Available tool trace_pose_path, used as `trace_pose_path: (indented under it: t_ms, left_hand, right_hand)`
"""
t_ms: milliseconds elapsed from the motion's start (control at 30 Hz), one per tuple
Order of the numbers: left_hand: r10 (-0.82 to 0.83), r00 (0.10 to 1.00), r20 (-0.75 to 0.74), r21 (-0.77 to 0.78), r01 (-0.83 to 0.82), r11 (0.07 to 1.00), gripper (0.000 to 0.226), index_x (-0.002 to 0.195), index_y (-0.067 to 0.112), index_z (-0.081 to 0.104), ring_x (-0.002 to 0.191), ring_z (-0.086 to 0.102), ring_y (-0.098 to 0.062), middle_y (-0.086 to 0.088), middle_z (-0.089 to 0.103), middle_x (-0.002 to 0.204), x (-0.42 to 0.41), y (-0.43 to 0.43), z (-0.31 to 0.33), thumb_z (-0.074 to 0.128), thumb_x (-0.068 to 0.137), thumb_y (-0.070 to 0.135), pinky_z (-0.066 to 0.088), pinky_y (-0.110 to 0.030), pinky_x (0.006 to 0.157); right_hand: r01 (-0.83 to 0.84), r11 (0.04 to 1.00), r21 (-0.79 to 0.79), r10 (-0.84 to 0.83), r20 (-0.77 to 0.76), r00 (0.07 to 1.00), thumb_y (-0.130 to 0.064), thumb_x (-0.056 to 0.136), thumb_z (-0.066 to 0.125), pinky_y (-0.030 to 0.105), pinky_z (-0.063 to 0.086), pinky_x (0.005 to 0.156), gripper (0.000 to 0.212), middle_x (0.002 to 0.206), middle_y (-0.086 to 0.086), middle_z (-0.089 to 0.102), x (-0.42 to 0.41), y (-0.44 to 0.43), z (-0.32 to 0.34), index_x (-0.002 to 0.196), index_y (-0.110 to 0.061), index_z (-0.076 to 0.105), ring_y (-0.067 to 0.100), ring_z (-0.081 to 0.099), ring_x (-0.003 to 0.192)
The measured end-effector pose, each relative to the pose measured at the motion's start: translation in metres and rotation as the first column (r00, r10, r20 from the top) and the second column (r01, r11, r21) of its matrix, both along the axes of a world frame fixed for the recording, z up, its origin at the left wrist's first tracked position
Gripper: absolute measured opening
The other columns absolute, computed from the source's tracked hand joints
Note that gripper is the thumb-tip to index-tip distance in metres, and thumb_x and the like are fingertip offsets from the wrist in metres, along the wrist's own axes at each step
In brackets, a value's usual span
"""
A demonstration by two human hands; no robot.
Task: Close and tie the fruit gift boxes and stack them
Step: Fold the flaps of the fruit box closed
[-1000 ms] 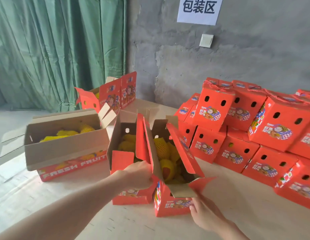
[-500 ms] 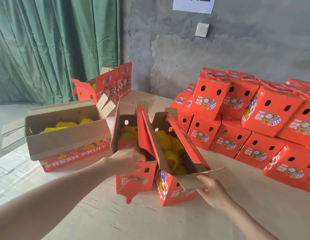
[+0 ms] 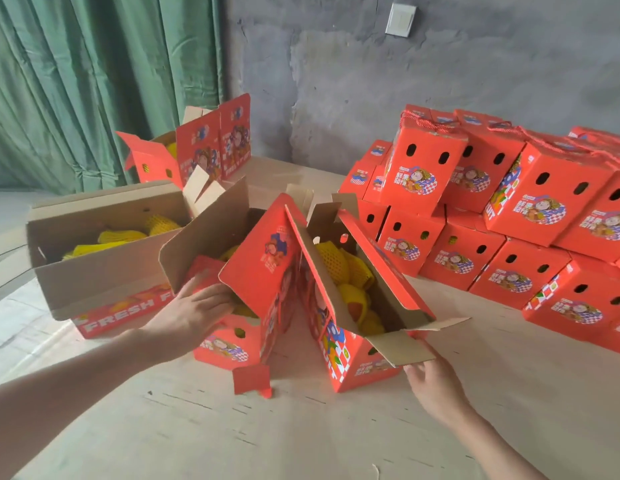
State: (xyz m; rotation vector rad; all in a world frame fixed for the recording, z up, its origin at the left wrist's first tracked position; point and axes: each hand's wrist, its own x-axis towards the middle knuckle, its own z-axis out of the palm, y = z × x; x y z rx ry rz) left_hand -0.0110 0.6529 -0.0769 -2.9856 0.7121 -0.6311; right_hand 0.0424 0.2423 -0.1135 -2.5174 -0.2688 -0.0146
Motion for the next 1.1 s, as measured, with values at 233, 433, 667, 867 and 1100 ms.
trace_pose_path:
  t_ms: [233,433,667,867,1100]
  left_hand:
    - [0.046,0.996,-0.074,-0.234,-0.062,0.97,0.027,0.099,0.014,0.072,0.104,0.063,-0.022,-0.001,0.07,0.104,-0.004,-0.021,-0.006,0.061,0.087,0.036,0.041,-0.039,0.099]
    - [0.189,0.981,-0.047,-0.494,-0.187,0.849,0.038,0.111,0.001,0.064,0.101,0.063,-0.025,-0.006,0.069,0.102,-0.015,-0.046,-0.015,0.076,0.079,0.017,0.034,-0.053,0.108]
    - [0.36,0.932,0.047,-0.672,-0.237,0.701,0.029,0.111,0.004,0.064,0.105,0.054,-0.017,-0.006,0.065,0.108,-0.033,-0.028,-0.003,0.056,0.085,0.011,0.045,-0.034,0.092]
    - [0.605,0.738,-0.3,-0.873,-0.468,0.138,0.044,0.112,0.008,0.05,0.103,0.048,-0.023,-0.004,0.048,0.109,-0.029,-0.004,-0.015,0.073,0.082,0.031,0.042,-0.038,0.091]
    - [0.462,0.749,-0.474,-0.831,-0.555,0.047,0.025,0.092,0.009,0.066,0.051,0.059,-0.009,-0.014,0.066,0.07,0.017,0.006,-0.01,0.045,0.099,0.022,0.051,-0.031,0.049]
  right_hand:
    - [-0.206,0.974,0.09,0.201,0.059,0.978,0.0,0.079,0.07,0.017,0.047,0.064,0.034,0.085,-0.005,0.058,-0.062,0.084,-0.056,0.093,-0.027,0.056,0.001,0.056,0.07]
    - [-0.003,0.982,0.19,0.095,-0.479,0.873,-0.028,0.077,0.075,0.015,0.032,0.103,0.09,0.139,0.006,0.045,-0.039,0.224,-0.074,0.145,-0.001,0.024,0.016,0.046,0.128]
    - [0.143,0.969,0.202,-0.034,-0.461,0.887,-0.018,0.076,0.074,0.025,0.049,0.078,0.027,0.099,0.008,0.069,-0.027,0.242,-0.079,0.098,-0.009,0.061,0.022,0.067,0.09]
    - [-0.002,0.9,0.435,0.158,-0.323,0.933,-0.004,0.08,0.068,0.032,0.049,0.063,0.011,0.059,0.0,0.064,-0.03,0.191,-0.054,0.075,-0.015,0.066,0.018,0.06,0.06]
    - [-0.002,0.715,0.699,0.342,-0.348,0.873,0.004,0.087,0.059,0.019,0.045,0.055,0.008,0.077,0.011,0.066,-0.01,0.184,0.018,0.093,0.001,0.063,0.015,0.06,0.062]
